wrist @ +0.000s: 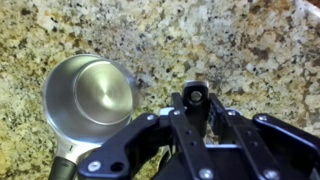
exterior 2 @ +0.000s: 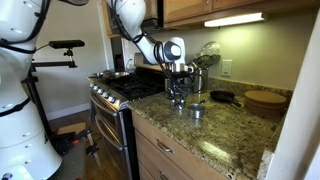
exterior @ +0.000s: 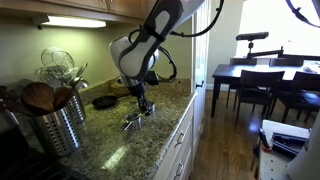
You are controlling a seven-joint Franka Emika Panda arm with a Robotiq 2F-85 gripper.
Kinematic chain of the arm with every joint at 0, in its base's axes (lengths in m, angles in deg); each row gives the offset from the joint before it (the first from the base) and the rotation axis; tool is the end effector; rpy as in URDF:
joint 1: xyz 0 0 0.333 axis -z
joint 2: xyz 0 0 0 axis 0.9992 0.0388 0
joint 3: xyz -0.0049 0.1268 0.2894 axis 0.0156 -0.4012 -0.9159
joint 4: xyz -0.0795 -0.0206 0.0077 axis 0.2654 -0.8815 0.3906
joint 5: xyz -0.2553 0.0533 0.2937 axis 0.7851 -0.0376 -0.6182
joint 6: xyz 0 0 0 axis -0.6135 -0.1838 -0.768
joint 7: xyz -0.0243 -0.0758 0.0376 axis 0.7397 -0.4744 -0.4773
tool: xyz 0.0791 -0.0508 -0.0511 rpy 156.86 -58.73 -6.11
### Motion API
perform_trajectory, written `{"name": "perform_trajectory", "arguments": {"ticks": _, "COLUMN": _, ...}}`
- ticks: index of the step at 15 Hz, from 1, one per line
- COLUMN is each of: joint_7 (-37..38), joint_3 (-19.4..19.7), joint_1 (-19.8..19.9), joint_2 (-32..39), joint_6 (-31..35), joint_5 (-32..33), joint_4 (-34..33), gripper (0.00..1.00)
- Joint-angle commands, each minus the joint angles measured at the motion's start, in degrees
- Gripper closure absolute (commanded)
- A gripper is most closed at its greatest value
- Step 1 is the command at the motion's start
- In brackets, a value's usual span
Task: Unstack the silver measuring cups on the countertop
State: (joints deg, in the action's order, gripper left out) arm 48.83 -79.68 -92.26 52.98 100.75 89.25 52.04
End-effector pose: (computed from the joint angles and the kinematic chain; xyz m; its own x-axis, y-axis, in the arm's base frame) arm 0.6269 0.0718 0.2389 0.7130 0.6698 -0.2073 0.6965 -0.7106 0.0998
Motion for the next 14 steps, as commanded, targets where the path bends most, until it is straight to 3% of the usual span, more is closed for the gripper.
{"name": "perform_trajectory", "arguments": {"ticks": 1, "joint_7": 2.0, "joint_3": 0.1, "joint_1": 0.4, "joint_2": -2.0, "joint_6": -0.9, "joint_5": 0.9, "joint_4": 0.2, "gripper": 0.85}}
{"name": "perform_trajectory", "arguments": {"ticks": 14, "joint_7": 6.0, "joint_3": 1.5, "joint_1": 0.5, "joint_2": -6.2, "joint_6": -0.5, "joint_5": 1.2, "joint_4": 3.3, "gripper": 0.87}}
